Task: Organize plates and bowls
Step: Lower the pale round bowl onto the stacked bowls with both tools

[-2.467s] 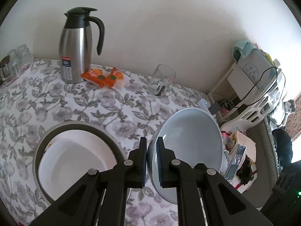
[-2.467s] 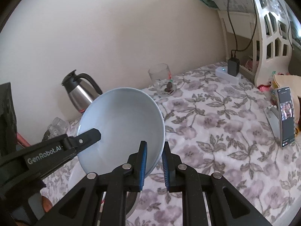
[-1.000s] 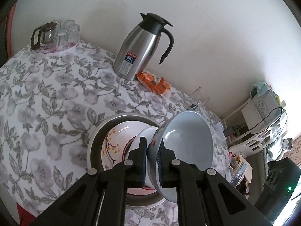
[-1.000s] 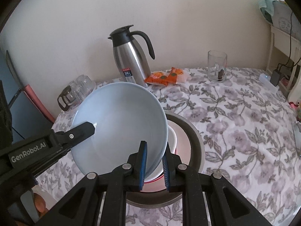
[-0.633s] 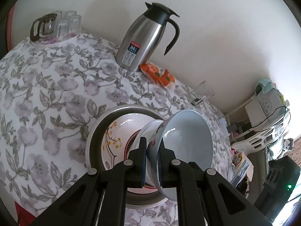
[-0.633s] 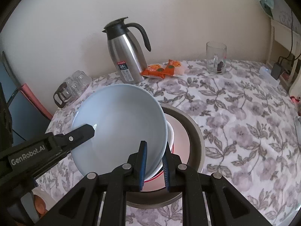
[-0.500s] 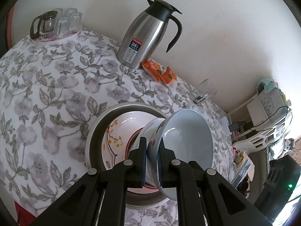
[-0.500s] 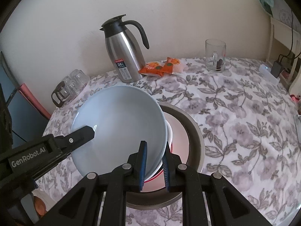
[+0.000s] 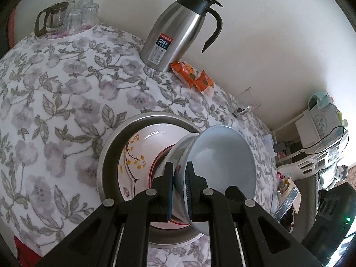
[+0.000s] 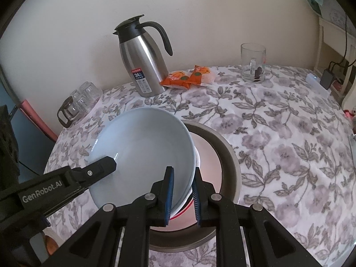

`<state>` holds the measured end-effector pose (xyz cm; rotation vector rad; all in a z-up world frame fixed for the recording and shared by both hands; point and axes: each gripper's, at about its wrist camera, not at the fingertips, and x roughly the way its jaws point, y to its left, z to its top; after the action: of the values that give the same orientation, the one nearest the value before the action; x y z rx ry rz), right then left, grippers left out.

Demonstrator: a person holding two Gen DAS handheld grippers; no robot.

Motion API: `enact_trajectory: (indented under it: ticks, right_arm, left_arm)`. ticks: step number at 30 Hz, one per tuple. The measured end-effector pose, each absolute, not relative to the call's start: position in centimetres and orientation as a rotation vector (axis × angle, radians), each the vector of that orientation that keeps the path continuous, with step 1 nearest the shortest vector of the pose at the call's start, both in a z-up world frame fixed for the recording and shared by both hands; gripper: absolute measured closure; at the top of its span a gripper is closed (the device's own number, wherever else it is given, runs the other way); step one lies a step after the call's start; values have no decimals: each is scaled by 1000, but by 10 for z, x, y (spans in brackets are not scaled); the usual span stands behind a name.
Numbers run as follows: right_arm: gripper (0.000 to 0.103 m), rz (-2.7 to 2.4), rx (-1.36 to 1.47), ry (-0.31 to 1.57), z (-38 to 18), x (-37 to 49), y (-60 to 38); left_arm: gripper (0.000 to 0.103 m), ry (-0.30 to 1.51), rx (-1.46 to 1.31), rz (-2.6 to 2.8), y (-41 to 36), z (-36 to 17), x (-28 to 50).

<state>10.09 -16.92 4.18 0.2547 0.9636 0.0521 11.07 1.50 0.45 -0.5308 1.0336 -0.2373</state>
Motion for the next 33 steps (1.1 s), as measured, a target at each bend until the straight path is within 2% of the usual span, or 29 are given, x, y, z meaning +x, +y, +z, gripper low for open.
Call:
enact_trajectory:
  ticks: [8, 15, 25, 33]
  right_arm:
    - [83, 52, 262, 966, 41, 101, -171]
    - [83, 48, 231, 960, 41, 101, -168]
    - [83, 55, 238, 958, 43, 101, -168]
    - [83, 56, 269, 963, 42, 101, -173]
  left_arm:
    - [93, 1041, -537, -239, 15, 4, 111]
    - [87, 1020, -471, -207, 13, 11, 109]
    - [87, 1004, -423, -204, 12, 14, 109]
    - [89, 1044, -626, -276, 35, -1, 117]
